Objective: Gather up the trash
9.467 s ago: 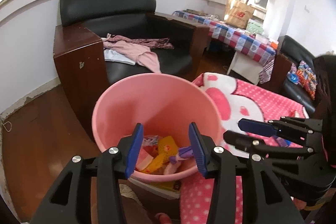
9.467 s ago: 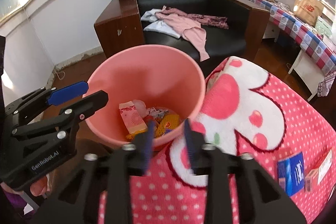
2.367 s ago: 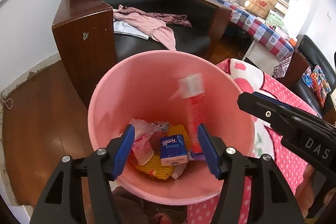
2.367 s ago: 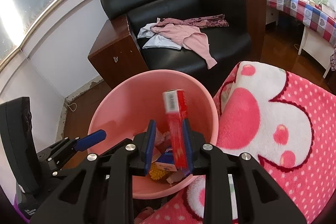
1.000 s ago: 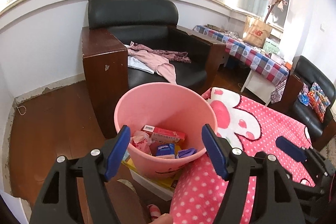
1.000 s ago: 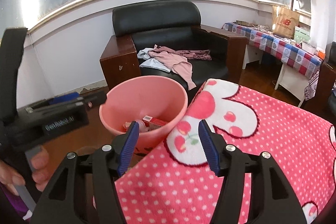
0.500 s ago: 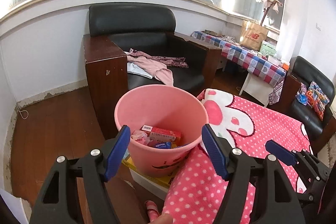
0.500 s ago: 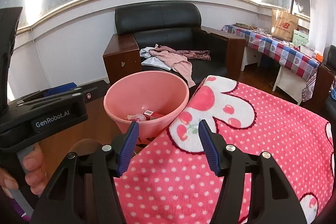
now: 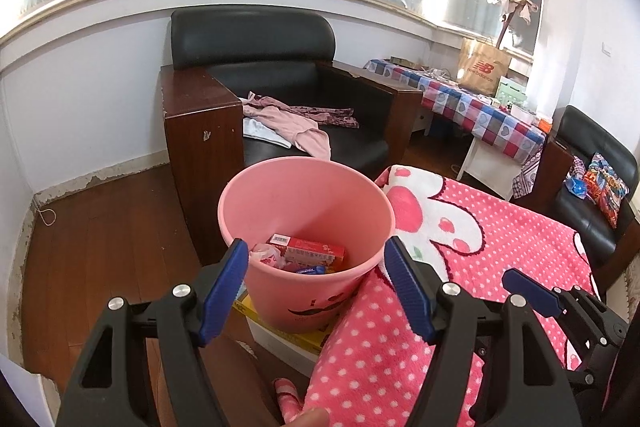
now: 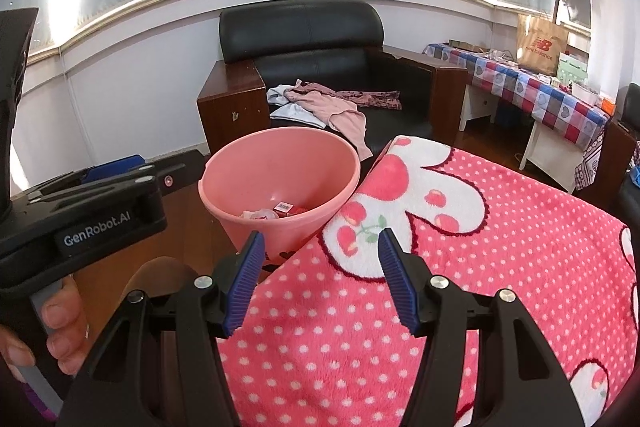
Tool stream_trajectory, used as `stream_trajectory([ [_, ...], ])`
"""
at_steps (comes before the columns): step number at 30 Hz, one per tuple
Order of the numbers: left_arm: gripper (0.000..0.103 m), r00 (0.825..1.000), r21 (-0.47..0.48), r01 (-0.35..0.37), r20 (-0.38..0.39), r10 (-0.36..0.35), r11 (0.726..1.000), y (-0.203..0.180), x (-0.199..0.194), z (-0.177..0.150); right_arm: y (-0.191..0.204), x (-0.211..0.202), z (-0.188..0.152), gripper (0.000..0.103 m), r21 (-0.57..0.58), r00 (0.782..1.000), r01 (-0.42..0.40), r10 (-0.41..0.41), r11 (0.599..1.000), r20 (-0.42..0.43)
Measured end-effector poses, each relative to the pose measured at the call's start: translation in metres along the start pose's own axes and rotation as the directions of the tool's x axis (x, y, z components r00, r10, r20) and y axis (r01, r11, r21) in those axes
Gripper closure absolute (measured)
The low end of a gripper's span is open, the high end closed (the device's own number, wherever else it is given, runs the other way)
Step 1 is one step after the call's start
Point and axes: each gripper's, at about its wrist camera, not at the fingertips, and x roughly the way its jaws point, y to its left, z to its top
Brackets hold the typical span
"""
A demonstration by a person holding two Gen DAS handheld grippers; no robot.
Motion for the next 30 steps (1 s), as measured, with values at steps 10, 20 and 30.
stream_trajectory([
  [10,0.034,1.0,0.002,-0.006,-0.004,0.006,1.0,0.0001,0.0027,0.0024,-0.0024,0.0018,-0.0016,0.044,0.009,1.0,-0.004,0.004,1.0,-0.006],
  [20,0.034,1.0,0.005,-0.007,-0.006,0.007,1.0,0.0001,0.0054,0.0038,-0.0032,0.0055,-0.0014,0.044,0.014,1.0,-0.006,0.006,1.0,-0.013],
  [30,0.034,1.0,0.004,-0.008,-0.007,0.008,1.0,-0.0008,0.0048,0.0033,-0.0049,0.0087,-0.0023,0.044,0.024,1.0,-0.008,0.009,1.0,-0.022],
])
